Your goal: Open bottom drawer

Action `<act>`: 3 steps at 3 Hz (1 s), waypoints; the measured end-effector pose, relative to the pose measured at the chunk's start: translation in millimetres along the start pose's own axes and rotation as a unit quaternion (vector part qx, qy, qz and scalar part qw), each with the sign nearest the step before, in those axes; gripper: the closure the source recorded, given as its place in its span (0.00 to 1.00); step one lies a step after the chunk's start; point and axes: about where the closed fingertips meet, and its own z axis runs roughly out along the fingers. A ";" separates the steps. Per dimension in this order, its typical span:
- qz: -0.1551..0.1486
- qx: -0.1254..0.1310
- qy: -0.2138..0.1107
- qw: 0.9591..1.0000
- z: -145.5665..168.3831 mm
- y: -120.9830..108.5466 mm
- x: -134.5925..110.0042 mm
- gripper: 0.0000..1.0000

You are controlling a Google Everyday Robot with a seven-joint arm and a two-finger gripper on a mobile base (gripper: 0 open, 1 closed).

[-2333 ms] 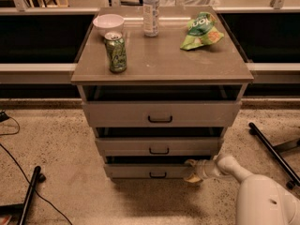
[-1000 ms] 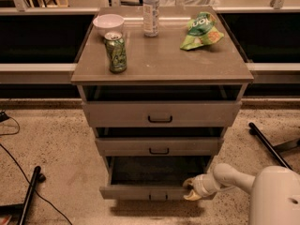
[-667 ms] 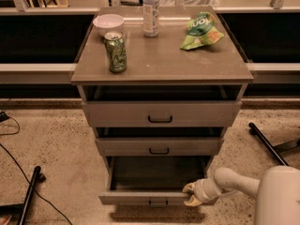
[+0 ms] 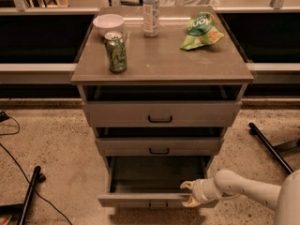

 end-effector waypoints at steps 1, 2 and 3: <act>-0.001 0.034 0.000 0.999 -9.1 -38.5 -10.1 0.64; 0.015 0.054 0.006 0.998 -5.7 -74.6 0.2 0.87; 0.038 0.045 0.002 0.998 21.2 -96.8 19.4 1.00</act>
Offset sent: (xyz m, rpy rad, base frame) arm 0.1192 -0.0137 0.0220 0.0002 -0.0947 -0.1514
